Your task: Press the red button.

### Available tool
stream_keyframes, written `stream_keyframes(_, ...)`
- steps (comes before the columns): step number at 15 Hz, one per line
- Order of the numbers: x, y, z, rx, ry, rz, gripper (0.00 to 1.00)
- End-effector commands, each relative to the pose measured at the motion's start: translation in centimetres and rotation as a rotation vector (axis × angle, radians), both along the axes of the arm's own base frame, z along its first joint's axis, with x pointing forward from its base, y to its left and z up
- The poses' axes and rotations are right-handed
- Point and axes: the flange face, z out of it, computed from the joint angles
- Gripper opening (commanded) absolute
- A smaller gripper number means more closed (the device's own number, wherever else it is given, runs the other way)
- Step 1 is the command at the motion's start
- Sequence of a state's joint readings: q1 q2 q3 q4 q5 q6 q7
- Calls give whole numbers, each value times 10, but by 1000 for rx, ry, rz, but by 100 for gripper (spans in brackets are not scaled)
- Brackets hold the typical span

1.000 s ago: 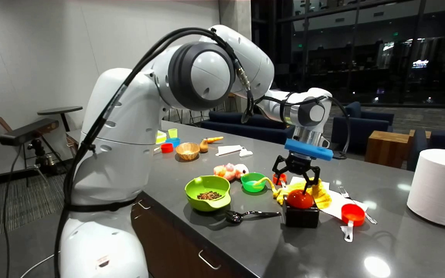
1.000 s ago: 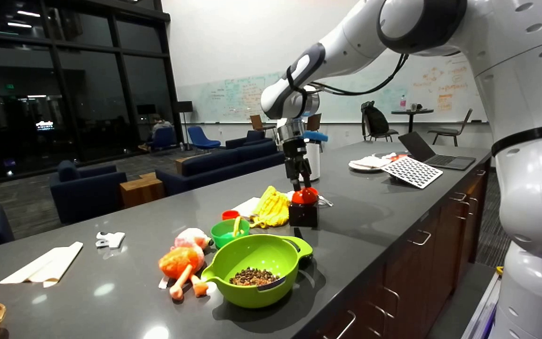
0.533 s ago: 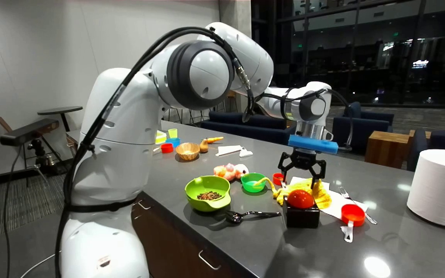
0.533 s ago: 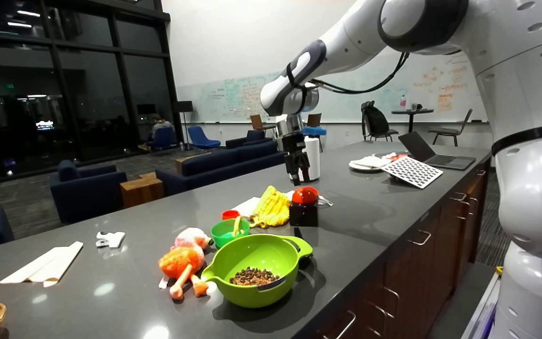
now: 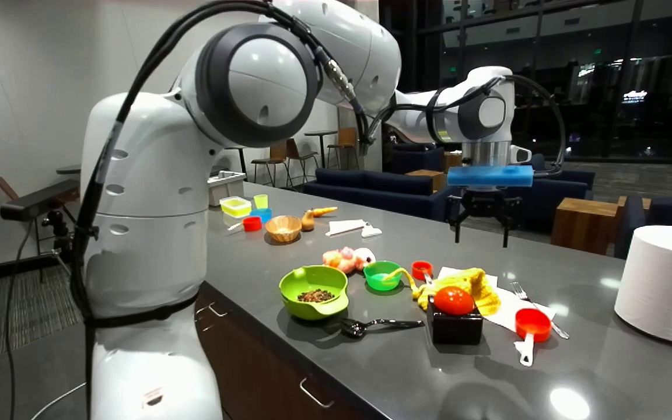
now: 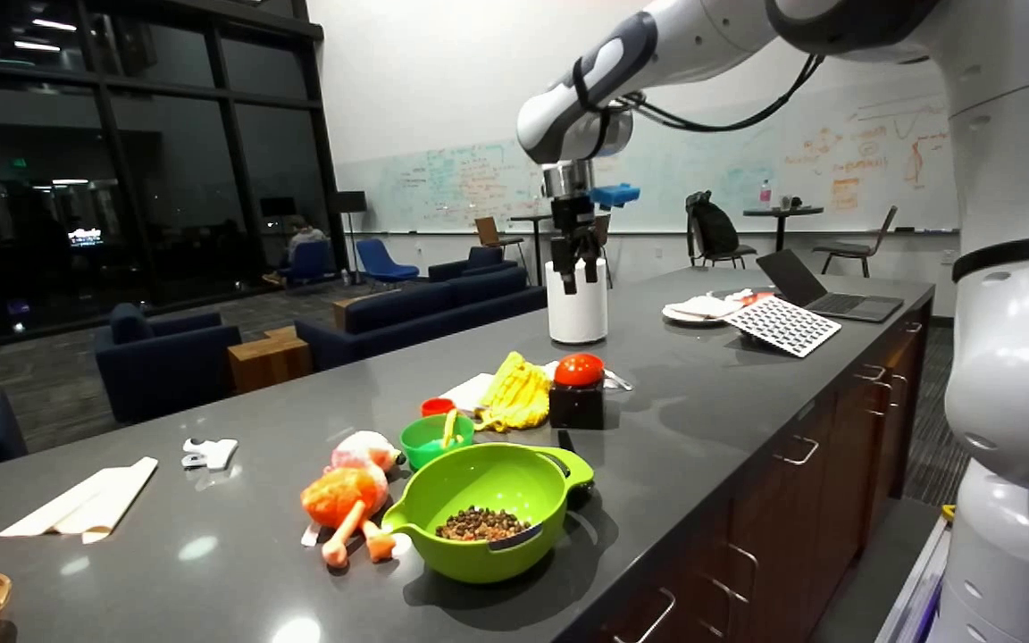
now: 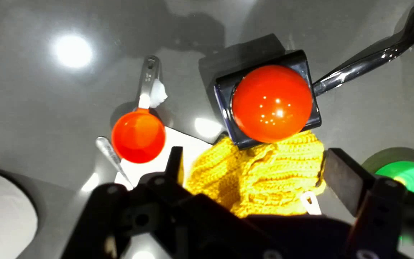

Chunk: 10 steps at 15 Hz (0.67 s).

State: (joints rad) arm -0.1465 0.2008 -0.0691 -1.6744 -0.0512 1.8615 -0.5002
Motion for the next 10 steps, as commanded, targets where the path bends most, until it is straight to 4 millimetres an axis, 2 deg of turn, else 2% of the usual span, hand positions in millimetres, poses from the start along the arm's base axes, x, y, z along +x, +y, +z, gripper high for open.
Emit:
stream_keyframes(1,-42,-22,41,-38,-98,-137,100)
stream_keyframes(4,-75,-36,67,-82,-134,-240,100)
stream_keyframes(6,-99,-33,79,-107,-146,-267,100)
stream_keyframes(10,-135,-24,88,-90,-126,-270,100)
